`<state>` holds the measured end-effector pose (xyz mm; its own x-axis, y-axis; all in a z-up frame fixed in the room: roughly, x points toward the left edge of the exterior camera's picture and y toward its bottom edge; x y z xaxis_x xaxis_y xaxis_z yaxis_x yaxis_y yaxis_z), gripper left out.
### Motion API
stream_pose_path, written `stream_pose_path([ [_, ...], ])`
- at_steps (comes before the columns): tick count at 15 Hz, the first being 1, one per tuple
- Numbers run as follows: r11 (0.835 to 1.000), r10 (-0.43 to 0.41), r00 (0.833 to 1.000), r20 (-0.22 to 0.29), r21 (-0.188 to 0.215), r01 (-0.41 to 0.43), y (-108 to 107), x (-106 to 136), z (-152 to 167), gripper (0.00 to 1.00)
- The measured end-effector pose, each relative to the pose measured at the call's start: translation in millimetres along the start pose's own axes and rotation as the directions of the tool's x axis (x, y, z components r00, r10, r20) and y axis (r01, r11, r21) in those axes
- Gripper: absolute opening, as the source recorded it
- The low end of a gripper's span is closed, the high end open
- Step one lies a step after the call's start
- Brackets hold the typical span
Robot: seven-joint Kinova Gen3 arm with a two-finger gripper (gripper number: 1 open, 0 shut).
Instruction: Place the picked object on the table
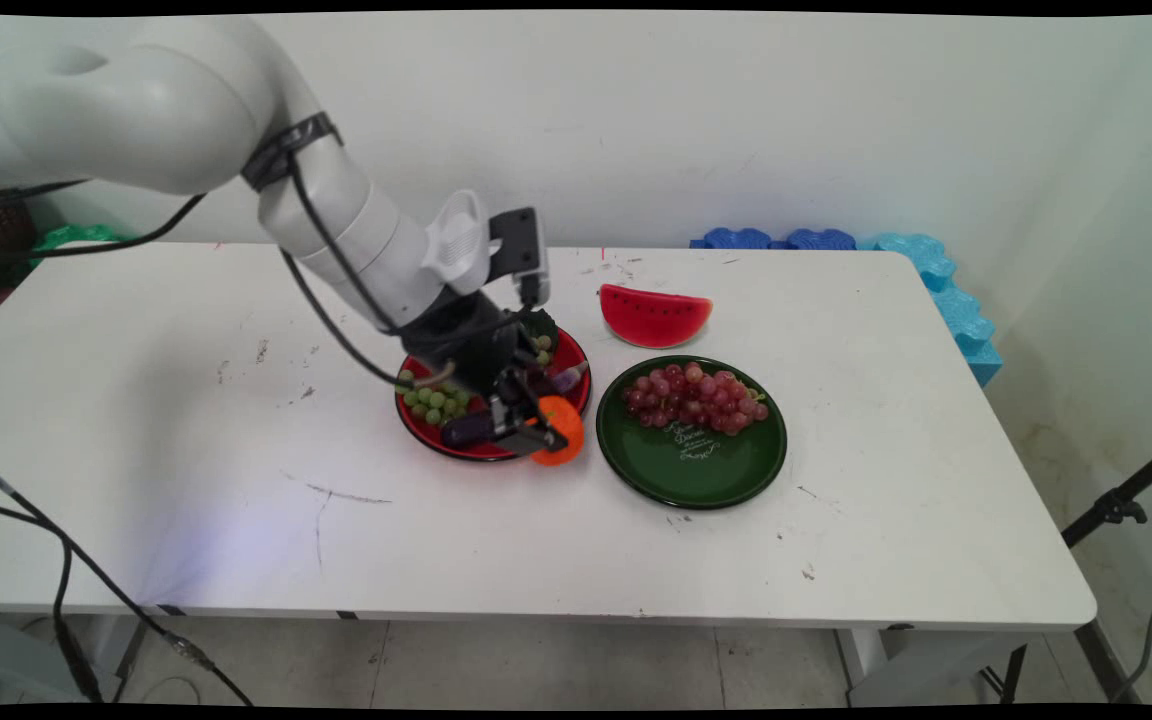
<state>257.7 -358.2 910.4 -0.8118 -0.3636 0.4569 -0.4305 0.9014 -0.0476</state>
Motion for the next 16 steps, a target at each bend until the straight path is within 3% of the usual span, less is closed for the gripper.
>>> stream_pose_path([
  [10,0.998,0.028,1.0,0.005,-0.048,-0.028,4,-29,42,0.0],
  [16,0.998,0.026,1.0,-0.01,-0.051,-0.027,1,-38,57,0.0],
])
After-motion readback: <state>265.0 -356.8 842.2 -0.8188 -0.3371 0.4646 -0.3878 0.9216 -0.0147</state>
